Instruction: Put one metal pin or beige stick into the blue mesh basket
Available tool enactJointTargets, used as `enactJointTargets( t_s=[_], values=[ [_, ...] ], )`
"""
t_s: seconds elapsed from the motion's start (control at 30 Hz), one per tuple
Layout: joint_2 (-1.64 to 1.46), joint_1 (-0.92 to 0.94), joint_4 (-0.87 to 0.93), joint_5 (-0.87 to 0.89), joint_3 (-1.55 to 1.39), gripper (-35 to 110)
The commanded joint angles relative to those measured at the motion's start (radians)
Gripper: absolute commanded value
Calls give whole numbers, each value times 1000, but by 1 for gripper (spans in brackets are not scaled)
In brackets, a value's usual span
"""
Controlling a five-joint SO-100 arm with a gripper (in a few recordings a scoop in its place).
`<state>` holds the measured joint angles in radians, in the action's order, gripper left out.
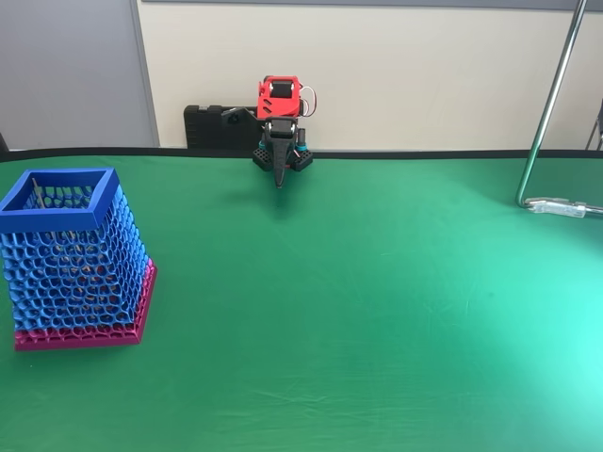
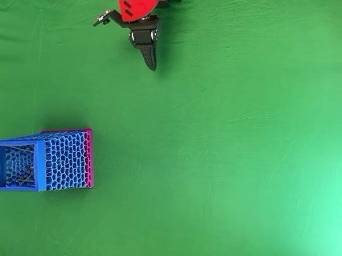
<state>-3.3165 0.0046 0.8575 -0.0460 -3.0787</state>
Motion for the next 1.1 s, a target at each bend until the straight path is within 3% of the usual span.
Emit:
enactJointTargets(
  t_s=[0.0, 1.07],
  values=[
    [-9, -41, 11, -41, -5, 1],
    [124, -57, 18, -40, 101, 0]
  ],
)
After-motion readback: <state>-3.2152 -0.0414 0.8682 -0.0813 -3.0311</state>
